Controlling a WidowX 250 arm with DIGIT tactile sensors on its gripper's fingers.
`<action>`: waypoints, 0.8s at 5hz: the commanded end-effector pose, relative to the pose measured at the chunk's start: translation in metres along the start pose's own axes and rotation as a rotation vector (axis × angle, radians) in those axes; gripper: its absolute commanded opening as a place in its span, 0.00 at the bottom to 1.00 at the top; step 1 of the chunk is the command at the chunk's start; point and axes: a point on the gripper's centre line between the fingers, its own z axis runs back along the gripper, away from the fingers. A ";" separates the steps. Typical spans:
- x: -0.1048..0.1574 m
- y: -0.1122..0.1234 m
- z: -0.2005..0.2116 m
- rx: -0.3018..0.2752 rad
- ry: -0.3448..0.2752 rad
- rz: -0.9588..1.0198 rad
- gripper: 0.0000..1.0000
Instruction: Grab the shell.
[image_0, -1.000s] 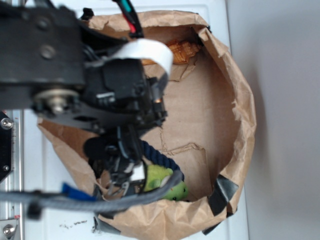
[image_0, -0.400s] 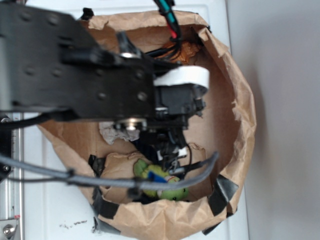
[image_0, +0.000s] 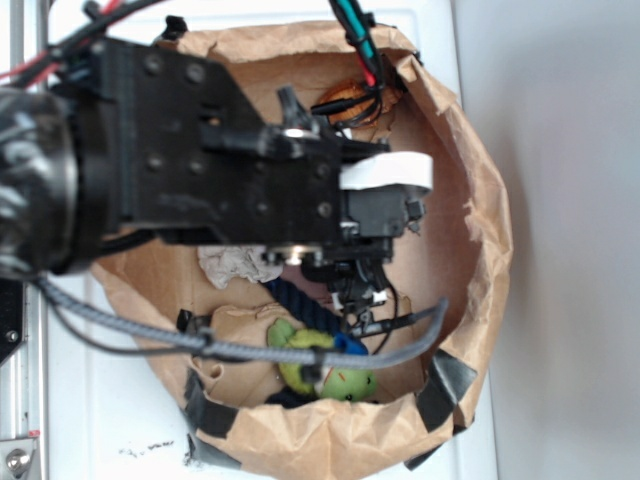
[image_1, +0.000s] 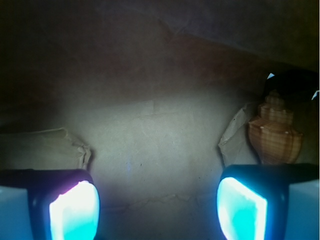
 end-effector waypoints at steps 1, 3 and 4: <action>0.030 0.023 0.016 0.080 -0.057 0.143 1.00; 0.025 0.045 0.021 0.232 -0.054 0.261 1.00; 0.026 0.054 0.007 0.275 -0.039 0.280 1.00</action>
